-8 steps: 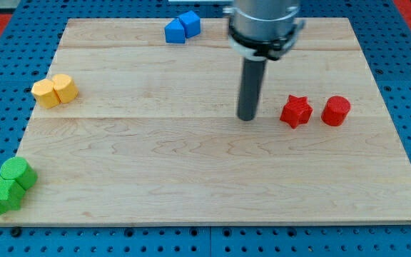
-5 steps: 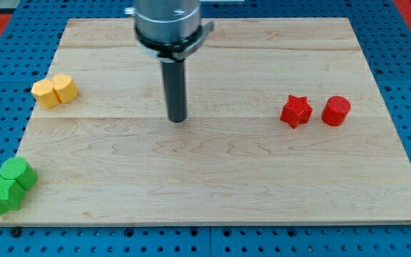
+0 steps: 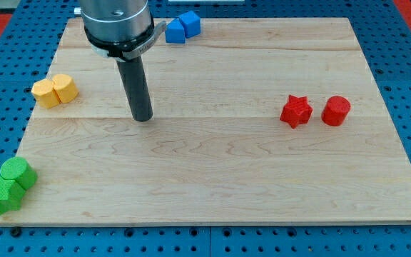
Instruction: Move the blue blocks at the top right side
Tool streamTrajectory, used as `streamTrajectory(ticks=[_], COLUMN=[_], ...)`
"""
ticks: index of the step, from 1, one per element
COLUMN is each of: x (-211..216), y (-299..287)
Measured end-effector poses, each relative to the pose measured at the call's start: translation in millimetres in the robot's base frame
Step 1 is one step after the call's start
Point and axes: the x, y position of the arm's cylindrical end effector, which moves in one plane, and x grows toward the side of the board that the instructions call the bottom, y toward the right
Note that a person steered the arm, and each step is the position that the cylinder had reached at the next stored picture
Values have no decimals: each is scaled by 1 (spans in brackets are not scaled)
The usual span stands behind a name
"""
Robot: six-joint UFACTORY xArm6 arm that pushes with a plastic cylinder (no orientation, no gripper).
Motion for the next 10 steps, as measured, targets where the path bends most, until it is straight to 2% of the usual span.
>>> streamTrajectory(ticks=[2, 3, 5, 6, 8, 9, 10], x=[-108, -168, -235, -240, -220, -220, -202], y=[80, 96, 120, 93, -48, -42, 13])
